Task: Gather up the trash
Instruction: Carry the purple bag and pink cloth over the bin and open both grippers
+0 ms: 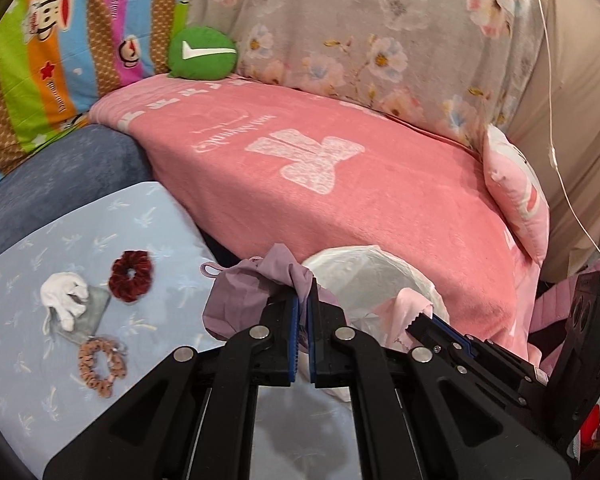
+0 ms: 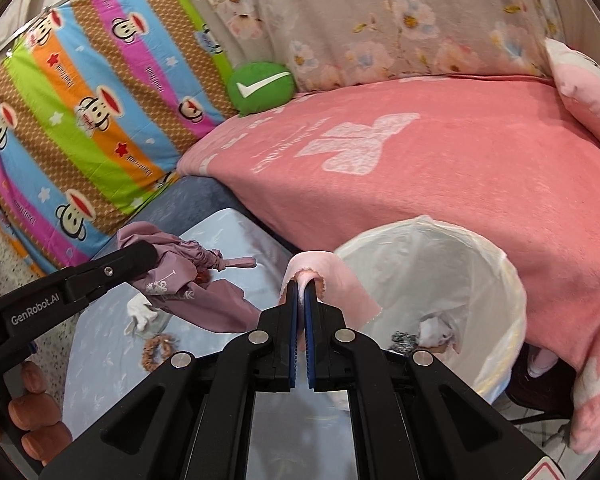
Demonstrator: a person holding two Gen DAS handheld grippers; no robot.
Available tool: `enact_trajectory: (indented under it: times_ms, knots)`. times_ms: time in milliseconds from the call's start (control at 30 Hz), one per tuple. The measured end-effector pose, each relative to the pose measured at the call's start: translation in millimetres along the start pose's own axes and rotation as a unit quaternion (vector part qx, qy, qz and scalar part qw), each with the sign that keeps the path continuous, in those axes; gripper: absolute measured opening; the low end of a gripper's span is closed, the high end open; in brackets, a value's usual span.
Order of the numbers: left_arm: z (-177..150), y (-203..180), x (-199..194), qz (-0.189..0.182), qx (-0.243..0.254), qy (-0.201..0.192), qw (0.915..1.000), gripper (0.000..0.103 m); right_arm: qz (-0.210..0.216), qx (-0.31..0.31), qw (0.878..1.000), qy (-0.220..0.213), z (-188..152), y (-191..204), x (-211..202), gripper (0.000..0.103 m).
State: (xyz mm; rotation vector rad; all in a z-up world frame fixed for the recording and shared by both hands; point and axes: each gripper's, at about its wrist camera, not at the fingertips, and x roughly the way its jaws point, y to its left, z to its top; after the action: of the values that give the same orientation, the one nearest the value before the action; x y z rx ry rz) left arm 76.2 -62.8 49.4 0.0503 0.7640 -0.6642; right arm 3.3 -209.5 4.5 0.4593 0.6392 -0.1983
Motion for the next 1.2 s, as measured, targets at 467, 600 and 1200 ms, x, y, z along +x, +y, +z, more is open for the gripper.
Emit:
enact_trajectory:
  times_ms: [467, 600, 1200]
  knots:
    - [-4, -44, 40, -0.037, 0.028, 0.037, 0.9983, 0.004, -0.032, 0.036, 0.999, 0.011, -2, -56, 10, 0.005]
    - [-4, -45, 45, -0.040, 0.015, 0.036, 0.9985, 0.008, -0.039, 0.041, 0.998, 0.012, -2, -60, 12, 0.009]
    - [-10, -12, 35, 0.007, -0.015, 0.027, 0.9995, 0.048, -0.044, 0.031, 0.998, 0.012, -1, -47, 17, 0.035]
